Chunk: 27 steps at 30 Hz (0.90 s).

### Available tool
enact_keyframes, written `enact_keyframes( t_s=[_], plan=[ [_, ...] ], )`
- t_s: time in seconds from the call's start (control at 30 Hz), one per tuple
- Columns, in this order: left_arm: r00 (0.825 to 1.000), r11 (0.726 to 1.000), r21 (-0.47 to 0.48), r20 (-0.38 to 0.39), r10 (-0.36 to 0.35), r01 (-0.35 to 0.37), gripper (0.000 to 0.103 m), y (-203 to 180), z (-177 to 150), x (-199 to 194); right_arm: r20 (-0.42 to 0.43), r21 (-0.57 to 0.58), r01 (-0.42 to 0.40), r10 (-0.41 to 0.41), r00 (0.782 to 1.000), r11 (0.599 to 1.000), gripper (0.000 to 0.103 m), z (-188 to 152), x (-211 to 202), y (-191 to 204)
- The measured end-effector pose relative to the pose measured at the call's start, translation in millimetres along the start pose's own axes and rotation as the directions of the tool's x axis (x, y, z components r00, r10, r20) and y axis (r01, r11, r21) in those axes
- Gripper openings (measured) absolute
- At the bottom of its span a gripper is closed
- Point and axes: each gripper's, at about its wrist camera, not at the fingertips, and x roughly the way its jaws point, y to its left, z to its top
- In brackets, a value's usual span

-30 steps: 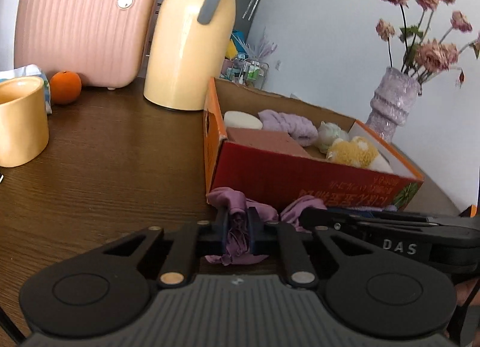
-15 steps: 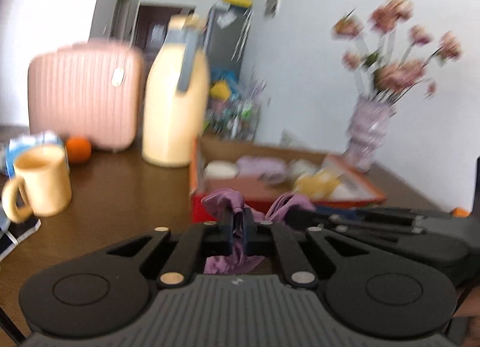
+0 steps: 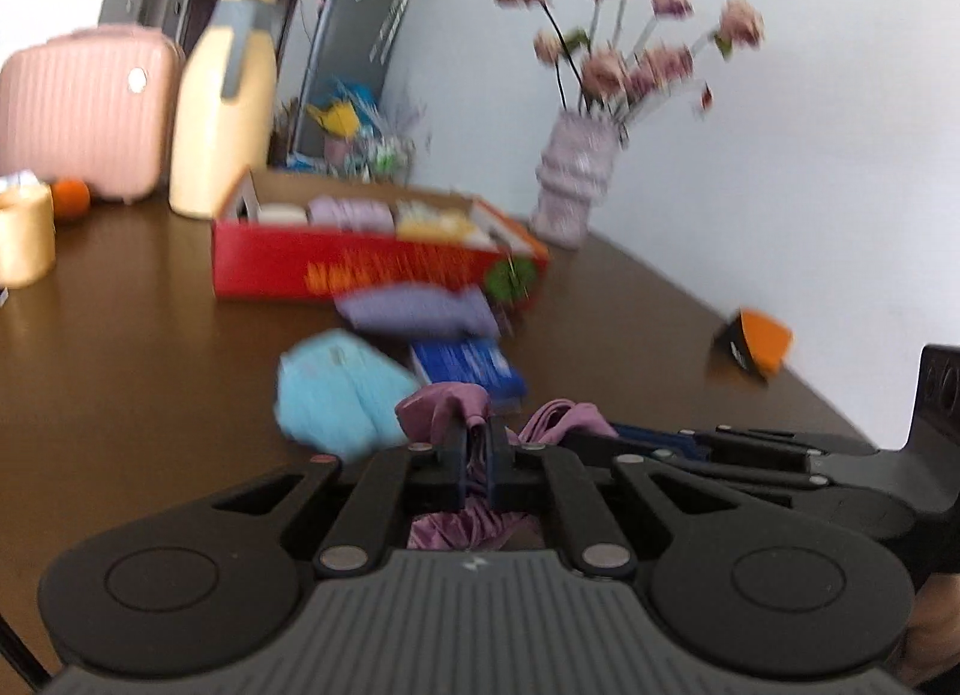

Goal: Organize soft objects
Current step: 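Carry the purple fabric bundle into the cardboard box with both tools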

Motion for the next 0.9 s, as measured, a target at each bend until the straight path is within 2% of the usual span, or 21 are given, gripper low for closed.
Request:
enact_keyframes(
  t_s=[0.07, 0.2, 0.57, 0.7, 0.8, 0.9],
  plan=[
    [1.000, 1.000, 0.007, -0.027, 0.005, -0.004, 0.006, -7, -9, 0, -0.022, 0.038, 0.004, -0.003, 1.000, 0.999, 0.016, -15, -11, -7],
    [1.000, 1.000, 0.023, -0.027, 0.007, -0.007, 0.006, -16, -17, -8, -0.024, 0.047, 0.019, -0.018, 1.000, 0.999, 0.016, -32, -23, -9],
    [1.000, 1.000, 0.028, 0.009, 0.003, -0.003, 0.006, -17, -6, -10, 0.004, 0.074, 0.004, -0.004, 1.000, 0.997, 0.016, -33, -34, -9],
    [0.995, 0.999, 0.042, 0.097, -0.015, 0.011, 0.006, -7, 29, -7, 0.019, 0.073, -0.023, 0.021, 1.000, 0.997, 0.016, -17, -23, -10],
    [0.987, 0.999, 0.052, 0.159, -0.014, 0.006, 0.006, 8, 75, 6, 0.070, 0.088, -0.069, 0.063, 0.996, 0.994, 0.016, 19, -8, -20],
    [0.986, 1.000, 0.019, 0.164, -0.023, 0.020, 0.006, 33, 127, 38, 0.144, 0.091, -0.068, 0.055, 0.988, 0.993, 0.016, 62, 15, -28]
  ],
)
